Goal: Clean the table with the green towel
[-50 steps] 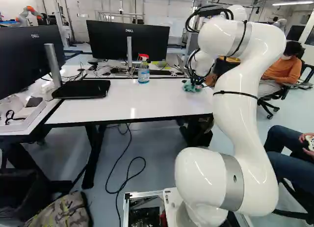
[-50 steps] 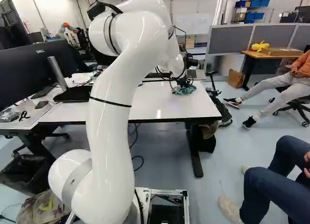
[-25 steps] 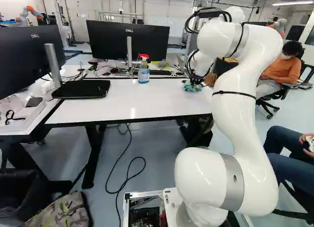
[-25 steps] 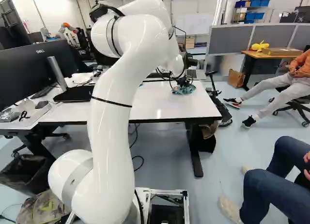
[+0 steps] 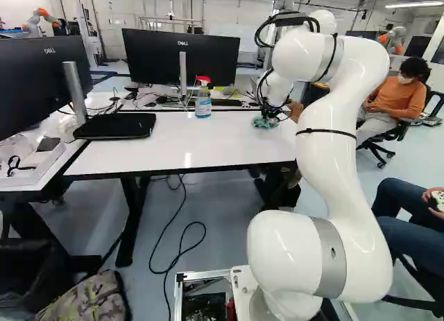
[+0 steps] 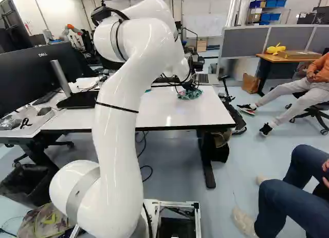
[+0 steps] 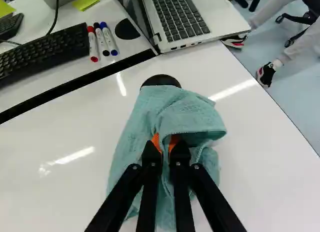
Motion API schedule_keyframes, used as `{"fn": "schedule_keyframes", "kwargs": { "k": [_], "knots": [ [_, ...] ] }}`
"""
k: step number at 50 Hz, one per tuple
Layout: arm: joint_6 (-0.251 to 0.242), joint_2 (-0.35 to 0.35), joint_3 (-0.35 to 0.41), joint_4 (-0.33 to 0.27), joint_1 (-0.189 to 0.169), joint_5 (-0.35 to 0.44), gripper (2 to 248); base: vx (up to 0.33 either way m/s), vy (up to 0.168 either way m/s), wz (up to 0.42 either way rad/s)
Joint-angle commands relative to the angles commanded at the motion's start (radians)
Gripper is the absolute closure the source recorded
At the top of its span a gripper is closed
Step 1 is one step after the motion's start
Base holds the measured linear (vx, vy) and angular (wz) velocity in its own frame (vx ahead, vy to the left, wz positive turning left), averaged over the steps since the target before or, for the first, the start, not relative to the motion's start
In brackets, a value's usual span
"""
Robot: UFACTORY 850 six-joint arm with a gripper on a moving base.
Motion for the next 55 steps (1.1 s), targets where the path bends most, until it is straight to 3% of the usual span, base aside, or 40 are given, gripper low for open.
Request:
{"fn": "schedule_keyframes", "kwargs": {
  "k": [23,36,55],
  "knots": [
    [0.0,0.088,0.123,0.0,0.002,0.0,216,0.0,0.0,0.0],
    [0.0,0.117,0.163,0.0,-0.024,0.0,216,0.0,0.0,0.0],
    [0.0,0.106,0.148,0.0,-0.074,0.0,216,0.0,0.0,0.0]
  ]
}}
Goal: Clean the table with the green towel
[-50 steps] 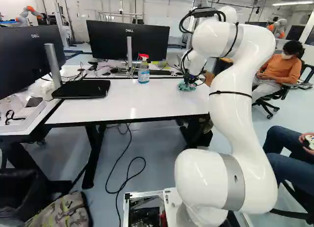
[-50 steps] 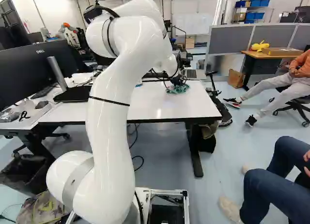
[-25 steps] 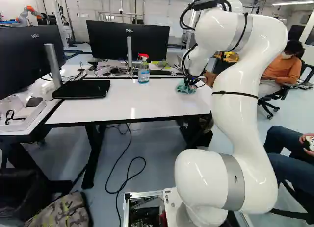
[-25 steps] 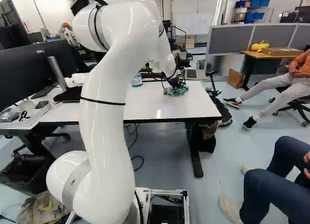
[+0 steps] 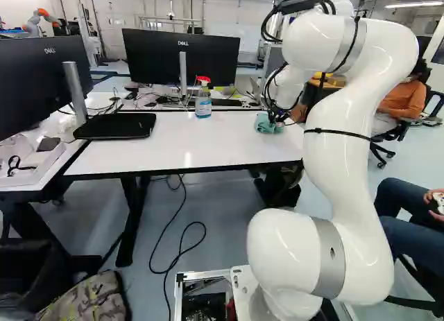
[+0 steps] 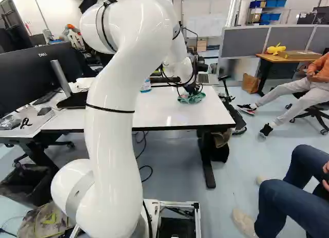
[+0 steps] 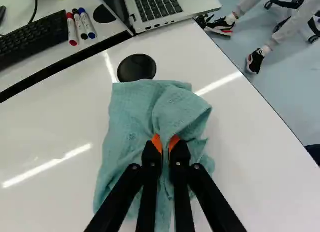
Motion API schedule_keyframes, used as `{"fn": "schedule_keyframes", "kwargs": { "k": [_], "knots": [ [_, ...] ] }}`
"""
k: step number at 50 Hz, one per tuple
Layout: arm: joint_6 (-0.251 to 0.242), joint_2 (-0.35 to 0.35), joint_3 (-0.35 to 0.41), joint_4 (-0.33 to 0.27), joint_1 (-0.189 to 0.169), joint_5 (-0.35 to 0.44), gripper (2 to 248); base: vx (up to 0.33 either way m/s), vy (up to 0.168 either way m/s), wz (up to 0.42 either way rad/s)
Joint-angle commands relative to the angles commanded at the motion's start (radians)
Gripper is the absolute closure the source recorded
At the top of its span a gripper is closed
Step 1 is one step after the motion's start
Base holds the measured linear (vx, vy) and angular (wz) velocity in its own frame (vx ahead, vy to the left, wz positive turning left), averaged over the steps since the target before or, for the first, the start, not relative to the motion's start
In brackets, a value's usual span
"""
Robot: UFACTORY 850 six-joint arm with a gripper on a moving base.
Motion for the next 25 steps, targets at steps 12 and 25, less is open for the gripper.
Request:
{"fn": "schedule_keyframes", "kwargs": {
  "k": [12,25],
  "knots": [
    [0.0,-0.019,-0.027,0.0,-0.029,0.0,216,0.0,0.0,0.0],
    [0.0,-0.063,-0.086,0.0,-0.05,0.0,216,0.0,0.0,0.0]
  ]
}}
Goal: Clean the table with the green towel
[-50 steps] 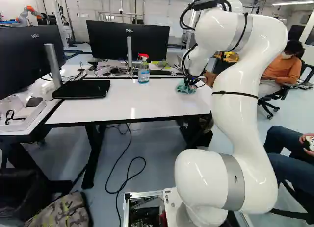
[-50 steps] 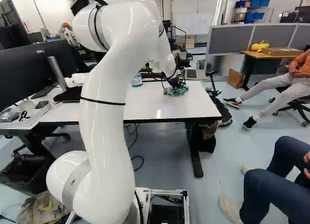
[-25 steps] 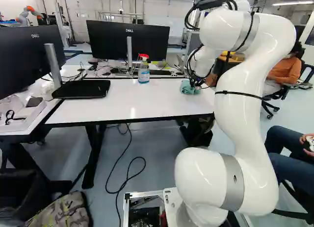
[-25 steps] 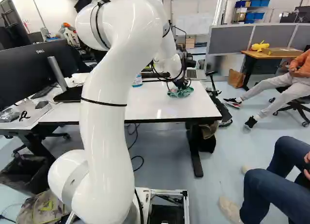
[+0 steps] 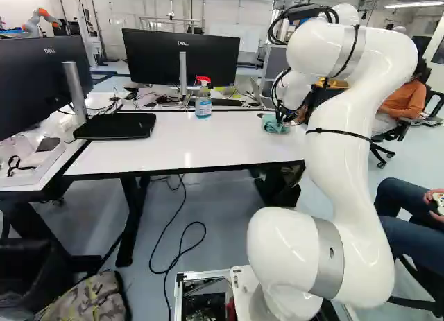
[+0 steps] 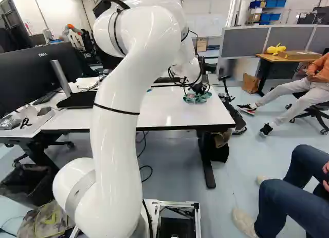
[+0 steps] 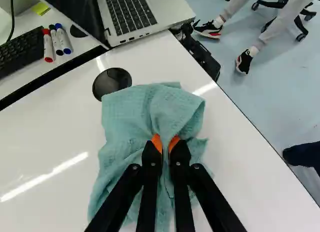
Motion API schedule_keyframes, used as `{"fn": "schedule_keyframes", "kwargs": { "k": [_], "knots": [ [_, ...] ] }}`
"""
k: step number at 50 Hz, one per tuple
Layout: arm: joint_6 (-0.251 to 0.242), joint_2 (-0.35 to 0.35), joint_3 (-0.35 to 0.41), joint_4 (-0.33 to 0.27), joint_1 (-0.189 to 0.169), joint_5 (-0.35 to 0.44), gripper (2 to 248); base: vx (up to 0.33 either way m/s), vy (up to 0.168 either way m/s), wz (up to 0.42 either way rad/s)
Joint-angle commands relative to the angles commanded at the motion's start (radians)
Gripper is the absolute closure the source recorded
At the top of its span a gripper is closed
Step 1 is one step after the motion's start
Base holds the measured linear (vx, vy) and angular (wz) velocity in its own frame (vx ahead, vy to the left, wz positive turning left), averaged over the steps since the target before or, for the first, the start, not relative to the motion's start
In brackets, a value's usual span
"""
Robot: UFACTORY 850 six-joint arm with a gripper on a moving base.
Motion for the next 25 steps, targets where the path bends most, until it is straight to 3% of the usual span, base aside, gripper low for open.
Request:
{"fn": "schedule_keyframes", "kwargs": {
  "k": [25],
  "knots": [
    [0.0,-0.098,-0.139,0.0,0.02,0.0,216,0.0,0.0,0.0]
  ]
}}
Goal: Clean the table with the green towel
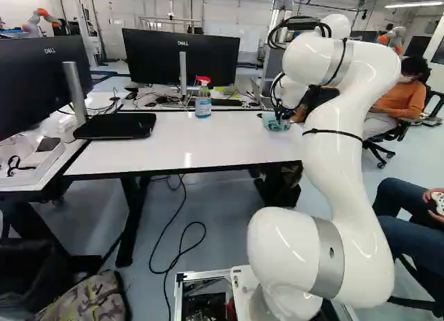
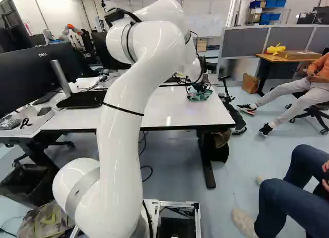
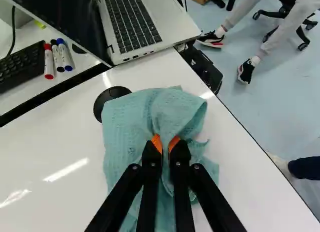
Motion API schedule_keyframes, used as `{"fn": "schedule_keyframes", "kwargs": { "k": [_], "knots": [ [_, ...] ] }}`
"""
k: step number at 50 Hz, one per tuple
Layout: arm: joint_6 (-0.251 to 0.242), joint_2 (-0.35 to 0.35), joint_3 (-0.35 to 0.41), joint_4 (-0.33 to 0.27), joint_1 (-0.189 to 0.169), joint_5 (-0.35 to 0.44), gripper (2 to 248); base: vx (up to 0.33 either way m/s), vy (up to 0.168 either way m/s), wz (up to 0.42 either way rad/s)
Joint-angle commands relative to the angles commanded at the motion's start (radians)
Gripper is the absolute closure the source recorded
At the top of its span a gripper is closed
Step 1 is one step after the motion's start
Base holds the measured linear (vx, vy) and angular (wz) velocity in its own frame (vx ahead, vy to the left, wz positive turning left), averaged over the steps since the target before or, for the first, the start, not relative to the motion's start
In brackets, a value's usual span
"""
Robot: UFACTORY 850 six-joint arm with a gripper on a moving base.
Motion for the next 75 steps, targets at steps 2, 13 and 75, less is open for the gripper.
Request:
{"fn": "schedule_keyframes", "kwargs": {
  "k": [2,13,75],
  "knots": [
    [0.0,-0.006,-0.009,0.0,0.004,0.0,216,0.0,0.0,0.0],
    [0.0,-0.019,-0.028,0.0,0.028,0.0,216,0.0,0.0,0.0],
    [0.0,0.177,0.248,0.0,0.061,0.0,216,0.0,0.0,0.0]
  ]
}}
